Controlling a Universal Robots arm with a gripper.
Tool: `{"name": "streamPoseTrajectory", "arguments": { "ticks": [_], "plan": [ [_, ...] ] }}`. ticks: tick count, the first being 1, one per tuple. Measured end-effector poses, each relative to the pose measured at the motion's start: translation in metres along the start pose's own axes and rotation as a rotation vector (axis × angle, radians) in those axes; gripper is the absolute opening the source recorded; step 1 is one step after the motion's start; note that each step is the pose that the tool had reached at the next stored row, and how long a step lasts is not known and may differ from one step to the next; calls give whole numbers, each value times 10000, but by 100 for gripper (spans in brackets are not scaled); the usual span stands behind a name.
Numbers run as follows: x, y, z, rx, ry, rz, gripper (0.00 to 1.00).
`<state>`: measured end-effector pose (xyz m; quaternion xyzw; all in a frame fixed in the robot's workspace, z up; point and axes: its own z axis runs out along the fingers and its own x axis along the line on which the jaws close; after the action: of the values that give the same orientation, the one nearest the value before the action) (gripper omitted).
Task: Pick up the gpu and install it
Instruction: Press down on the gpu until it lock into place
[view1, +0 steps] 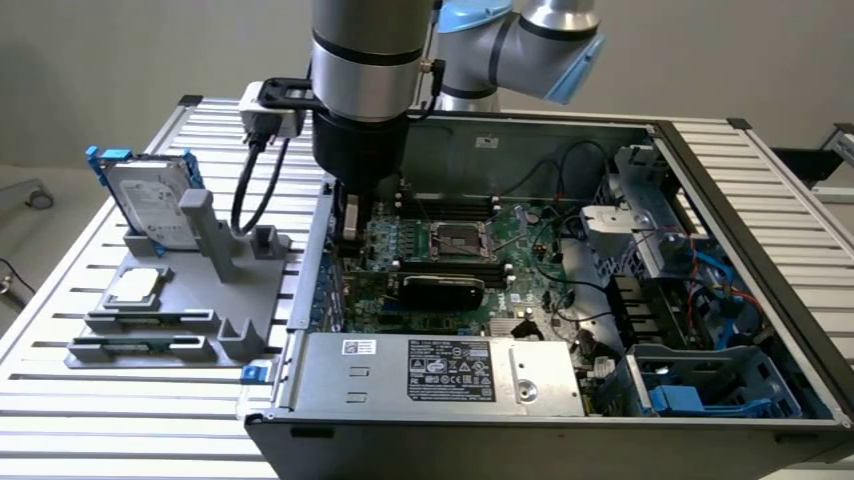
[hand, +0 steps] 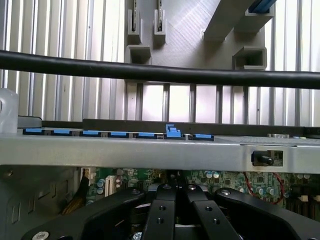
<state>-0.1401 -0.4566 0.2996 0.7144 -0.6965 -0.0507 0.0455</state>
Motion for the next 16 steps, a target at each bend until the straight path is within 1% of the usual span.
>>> {"name": "streamPoseTrajectory", "arguments": {
  "ticks": [3, 6, 10, 13, 16],
  "plan": [
    [-2, 6, 4, -13, 1, -1, 11],
    [-2, 11, 5, -49, -2, 6, 11],
    [-4, 13, 7, -55, 1, 17, 11],
    [-6, 12, 11, -55, 22, 22, 11],
    [-7, 11, 20, -58, 63, 27, 11]
  ]
}}
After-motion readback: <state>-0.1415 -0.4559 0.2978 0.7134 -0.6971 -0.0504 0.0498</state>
